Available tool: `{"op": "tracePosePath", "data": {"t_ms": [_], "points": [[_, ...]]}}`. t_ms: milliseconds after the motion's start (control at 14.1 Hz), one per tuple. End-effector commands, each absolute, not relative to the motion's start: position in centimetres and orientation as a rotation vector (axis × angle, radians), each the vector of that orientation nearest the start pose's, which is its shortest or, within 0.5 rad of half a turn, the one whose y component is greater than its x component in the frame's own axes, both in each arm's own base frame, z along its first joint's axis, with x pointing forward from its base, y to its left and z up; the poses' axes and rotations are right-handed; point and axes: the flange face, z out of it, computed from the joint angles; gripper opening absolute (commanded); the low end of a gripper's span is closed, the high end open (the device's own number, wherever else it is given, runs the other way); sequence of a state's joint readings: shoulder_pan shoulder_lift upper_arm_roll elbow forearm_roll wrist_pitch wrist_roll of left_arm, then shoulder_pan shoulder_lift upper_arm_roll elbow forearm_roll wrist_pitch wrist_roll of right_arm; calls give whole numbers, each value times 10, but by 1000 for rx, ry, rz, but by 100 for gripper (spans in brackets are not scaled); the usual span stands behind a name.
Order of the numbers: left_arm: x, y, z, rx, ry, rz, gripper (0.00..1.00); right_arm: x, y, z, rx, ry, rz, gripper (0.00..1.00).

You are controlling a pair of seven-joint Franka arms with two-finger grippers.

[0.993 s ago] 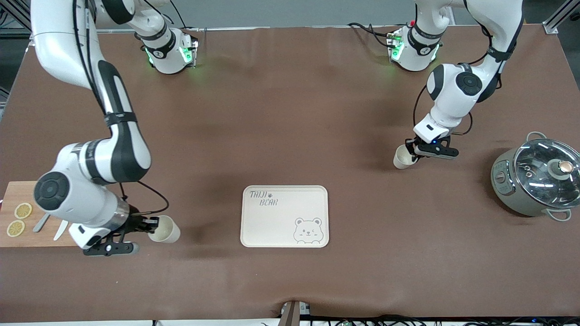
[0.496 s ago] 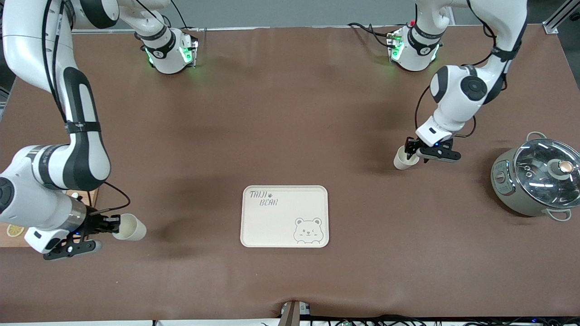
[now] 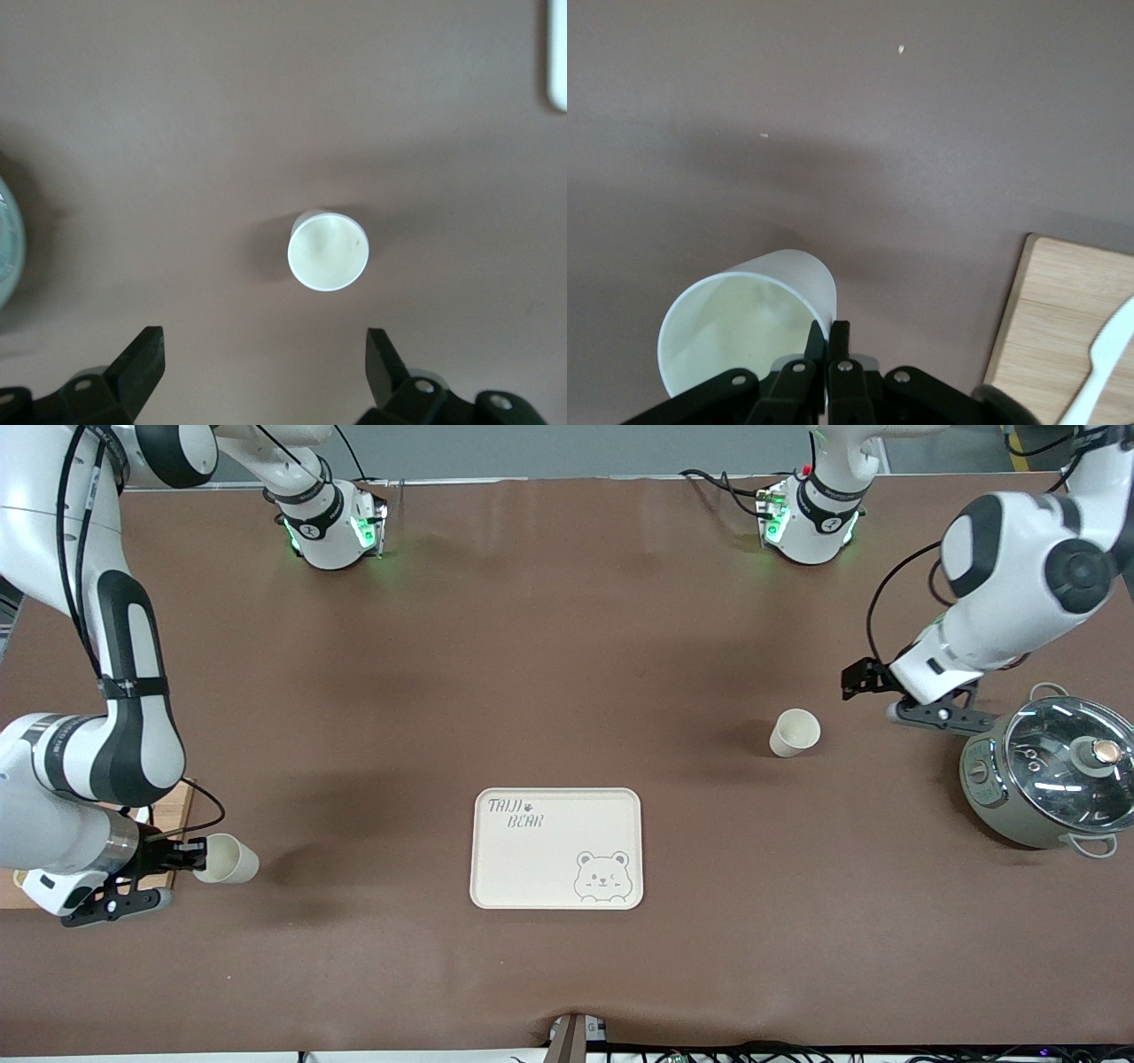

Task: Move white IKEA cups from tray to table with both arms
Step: 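Set the cup down and open the left gripper while the right gripper lowers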

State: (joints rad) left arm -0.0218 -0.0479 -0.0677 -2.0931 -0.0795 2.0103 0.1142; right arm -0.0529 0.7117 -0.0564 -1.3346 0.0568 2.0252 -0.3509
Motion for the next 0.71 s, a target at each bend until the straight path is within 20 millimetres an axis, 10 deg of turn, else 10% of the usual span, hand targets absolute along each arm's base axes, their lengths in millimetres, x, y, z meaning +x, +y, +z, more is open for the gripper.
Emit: {"op": "tracePosePath", "data": {"t_ms": [0, 213, 496, 638], "points": [[577, -58, 474, -3223, 286, 35, 100, 729, -67, 286, -3092, -382, 71, 0], [603, -74, 525, -3230, 259, 90, 100, 727, -68, 264, -3086, -369, 120, 0], [587, -76, 597, -3201, 290, 43, 100, 721, -65, 249, -3076, -358, 160, 0], [562, -83, 634, -3164, 318, 66, 100, 721, -62, 248, -3075, -368, 163, 23]]}}
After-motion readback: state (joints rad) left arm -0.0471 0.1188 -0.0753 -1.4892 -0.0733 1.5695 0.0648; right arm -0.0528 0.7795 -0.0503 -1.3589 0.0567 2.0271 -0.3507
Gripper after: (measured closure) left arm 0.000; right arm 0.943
